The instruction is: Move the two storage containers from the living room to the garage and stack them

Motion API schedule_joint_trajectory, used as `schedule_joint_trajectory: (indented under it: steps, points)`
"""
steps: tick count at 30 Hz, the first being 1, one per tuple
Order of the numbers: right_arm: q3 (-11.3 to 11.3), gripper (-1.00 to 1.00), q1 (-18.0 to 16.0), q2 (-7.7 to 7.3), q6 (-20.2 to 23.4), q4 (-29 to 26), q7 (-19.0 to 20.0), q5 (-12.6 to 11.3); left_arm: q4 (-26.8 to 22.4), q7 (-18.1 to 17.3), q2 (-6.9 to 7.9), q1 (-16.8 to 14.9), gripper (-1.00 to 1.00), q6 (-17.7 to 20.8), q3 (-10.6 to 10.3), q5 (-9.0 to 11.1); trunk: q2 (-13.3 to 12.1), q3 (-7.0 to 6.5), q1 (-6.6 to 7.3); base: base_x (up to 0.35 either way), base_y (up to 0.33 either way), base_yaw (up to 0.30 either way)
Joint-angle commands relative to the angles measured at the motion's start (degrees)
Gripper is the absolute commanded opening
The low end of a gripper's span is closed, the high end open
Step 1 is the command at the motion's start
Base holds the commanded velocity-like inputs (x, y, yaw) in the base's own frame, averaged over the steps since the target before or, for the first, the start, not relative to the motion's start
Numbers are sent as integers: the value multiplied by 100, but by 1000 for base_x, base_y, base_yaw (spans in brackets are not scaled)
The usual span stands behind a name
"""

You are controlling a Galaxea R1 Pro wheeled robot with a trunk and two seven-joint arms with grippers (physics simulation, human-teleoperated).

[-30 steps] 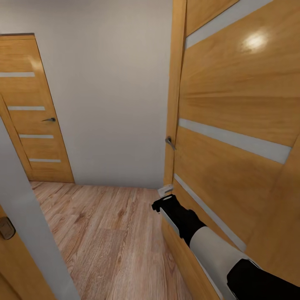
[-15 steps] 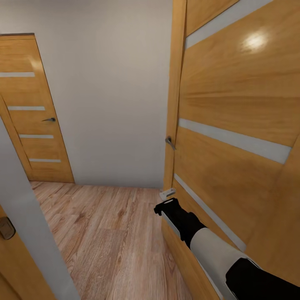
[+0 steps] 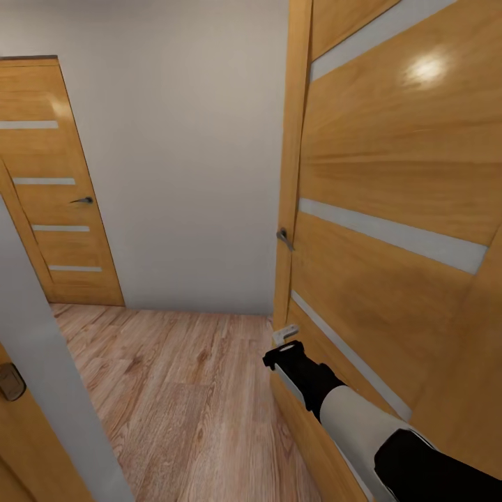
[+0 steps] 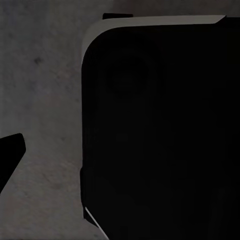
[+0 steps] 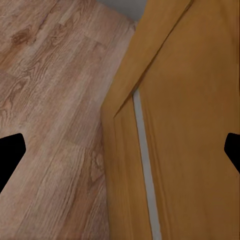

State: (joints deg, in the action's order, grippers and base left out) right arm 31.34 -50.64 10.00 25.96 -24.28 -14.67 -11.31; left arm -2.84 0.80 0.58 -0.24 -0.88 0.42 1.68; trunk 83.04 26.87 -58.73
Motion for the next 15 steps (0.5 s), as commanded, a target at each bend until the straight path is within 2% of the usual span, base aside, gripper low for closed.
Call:
schedule_joint_trajectory:
  steps: [1, 6, 15]
  points:
    - [39, 100, -7, 0, 7, 4, -53, -60, 1, 8, 1, -2, 100, -9, 2, 20, 3, 6, 0, 0, 0, 0]
    - [39, 100, -7, 0, -9, 16, -48, -59, 2, 6, 4, -2, 100, -9, 2, 28, 3, 6, 0, 58, 0, 0]
    - [39, 100, -7, 0, -5, 28, -56, -40, 2, 2, 4, -2, 100, -9, 2, 34, 3, 6, 0, 278, 0, 0]
